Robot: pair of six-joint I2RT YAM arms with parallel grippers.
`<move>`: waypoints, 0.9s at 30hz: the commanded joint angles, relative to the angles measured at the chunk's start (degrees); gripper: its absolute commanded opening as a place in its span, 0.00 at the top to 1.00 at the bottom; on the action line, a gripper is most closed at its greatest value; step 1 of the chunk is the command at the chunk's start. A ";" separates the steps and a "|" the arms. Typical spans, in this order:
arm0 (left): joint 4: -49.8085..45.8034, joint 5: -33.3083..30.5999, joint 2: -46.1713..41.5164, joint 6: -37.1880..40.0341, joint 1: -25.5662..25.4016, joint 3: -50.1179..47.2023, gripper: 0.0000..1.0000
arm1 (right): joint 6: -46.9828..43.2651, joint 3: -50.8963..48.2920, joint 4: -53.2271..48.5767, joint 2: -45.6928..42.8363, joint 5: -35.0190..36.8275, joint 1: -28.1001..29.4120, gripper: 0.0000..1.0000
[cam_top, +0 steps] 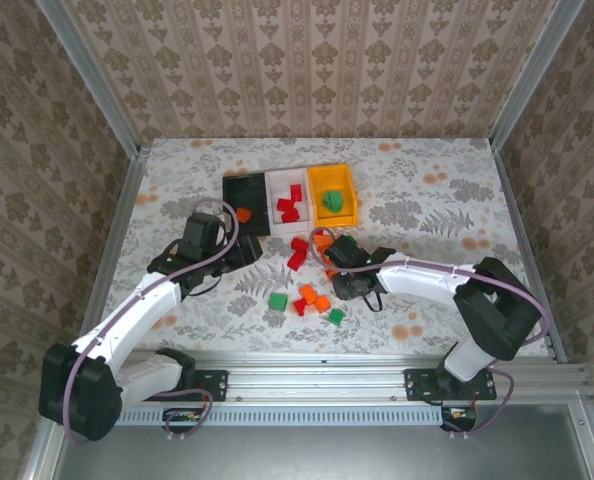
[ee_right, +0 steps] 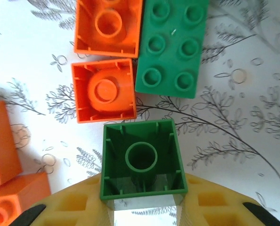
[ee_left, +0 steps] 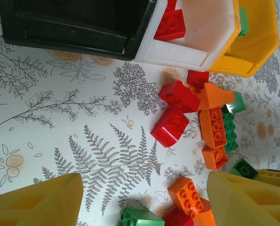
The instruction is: Sort the legos into containers by color
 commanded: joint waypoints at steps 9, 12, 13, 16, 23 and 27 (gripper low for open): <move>4.21 0.58 5.47 -4.65 -7.47 0.36 0.29 | -6.74 21.56 -1.57 5.25 4.71 -11.73 0.68; 3.31 -0.96 7.45 -5.06 -10.84 1.23 0.29 | -9.48 34.83 -4.07 15.91 4.38 -14.30 0.67; 3.27 -0.77 7.74 -5.08 -11.30 1.37 0.29 | -9.95 38.54 -4.69 19.81 4.25 -14.91 0.67; 2.58 -0.60 8.13 -4.79 -12.00 1.50 0.29 | -11.34 50.61 -9.66 29.41 3.31 -17.11 0.66; 1.60 0.02 9.19 -1.98 -12.67 1.87 0.28 | -12.12 62.90 -15.13 38.91 1.08 -18.30 0.56; -1.71 -0.85 14.82 4.38 -13.36 6.50 0.28 | -11.62 60.82 -13.69 35.28 0.01 -18.14 0.46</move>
